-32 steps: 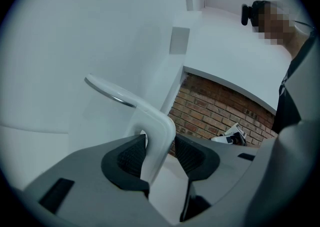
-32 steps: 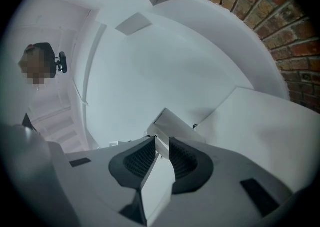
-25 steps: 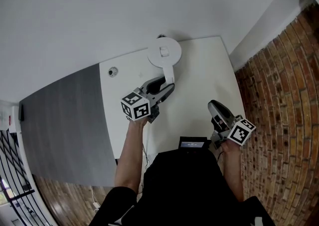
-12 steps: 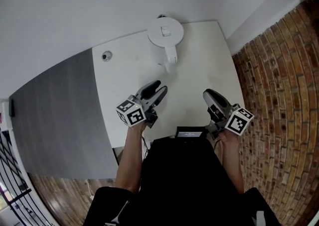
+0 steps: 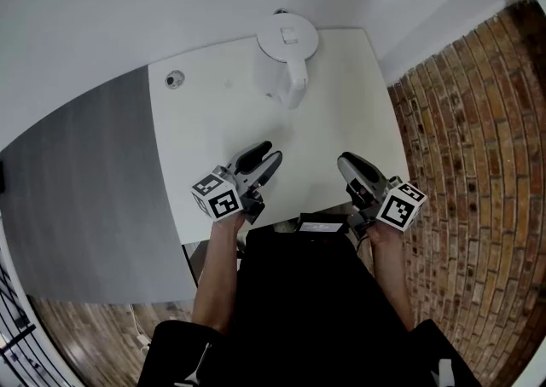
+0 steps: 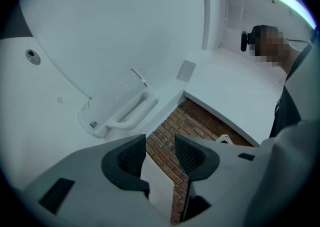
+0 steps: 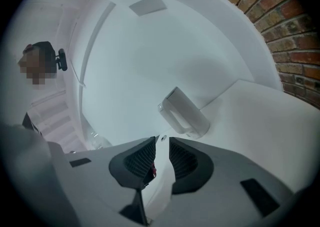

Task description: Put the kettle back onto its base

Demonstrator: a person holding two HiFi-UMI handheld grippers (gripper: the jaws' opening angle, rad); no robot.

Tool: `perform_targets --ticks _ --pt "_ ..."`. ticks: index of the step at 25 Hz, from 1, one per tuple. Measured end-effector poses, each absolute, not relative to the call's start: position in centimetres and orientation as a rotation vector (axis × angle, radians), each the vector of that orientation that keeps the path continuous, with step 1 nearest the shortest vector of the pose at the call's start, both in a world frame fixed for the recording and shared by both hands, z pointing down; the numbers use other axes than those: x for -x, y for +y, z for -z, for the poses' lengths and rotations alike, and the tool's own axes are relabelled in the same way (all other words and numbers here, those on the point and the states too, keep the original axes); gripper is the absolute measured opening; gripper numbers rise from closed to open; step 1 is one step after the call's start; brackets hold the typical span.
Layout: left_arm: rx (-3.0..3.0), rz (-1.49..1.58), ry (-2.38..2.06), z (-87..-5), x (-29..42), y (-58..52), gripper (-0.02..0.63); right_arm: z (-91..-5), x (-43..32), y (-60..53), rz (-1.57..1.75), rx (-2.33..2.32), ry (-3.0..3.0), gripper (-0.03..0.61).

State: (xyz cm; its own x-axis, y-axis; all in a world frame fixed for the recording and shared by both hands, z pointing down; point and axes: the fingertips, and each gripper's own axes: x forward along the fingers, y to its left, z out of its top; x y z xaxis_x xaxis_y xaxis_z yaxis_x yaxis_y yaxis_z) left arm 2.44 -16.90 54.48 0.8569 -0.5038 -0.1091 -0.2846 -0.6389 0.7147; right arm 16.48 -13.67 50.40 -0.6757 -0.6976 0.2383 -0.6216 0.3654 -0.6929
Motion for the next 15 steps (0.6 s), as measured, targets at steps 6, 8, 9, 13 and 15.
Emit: perform_targets --ticks 6,8,9,13,15 --pt "-2.28 0.444 -0.621 -53.5 -2.3 -15.4 0.195 -50.0 -15.6 -13.9 1.198 1.118 2.594 0.087" --pt "-2.265 0.46 -0.668 -53.2 -1.8 -15.1 0.195 -49.7 -15.3 -14.1 1.187 1.063 2.62 0.087" --pt "-2.256 0.463 -0.694 -53.1 -1.5 -15.0 0.195 -49.5 -15.2 -14.2 1.18 1.039 2.629 0.087" --pt "-2.212 0.467 -0.765 -52.9 -1.5 -14.1 0.195 -49.3 -16.4 -14.5 1.166 0.987 2.616 0.087" --pt "-2.203 0.459 -0.783 -52.7 -2.2 -13.2 0.195 -49.3 -17.6 -14.3 1.17 0.963 2.583 0.087"
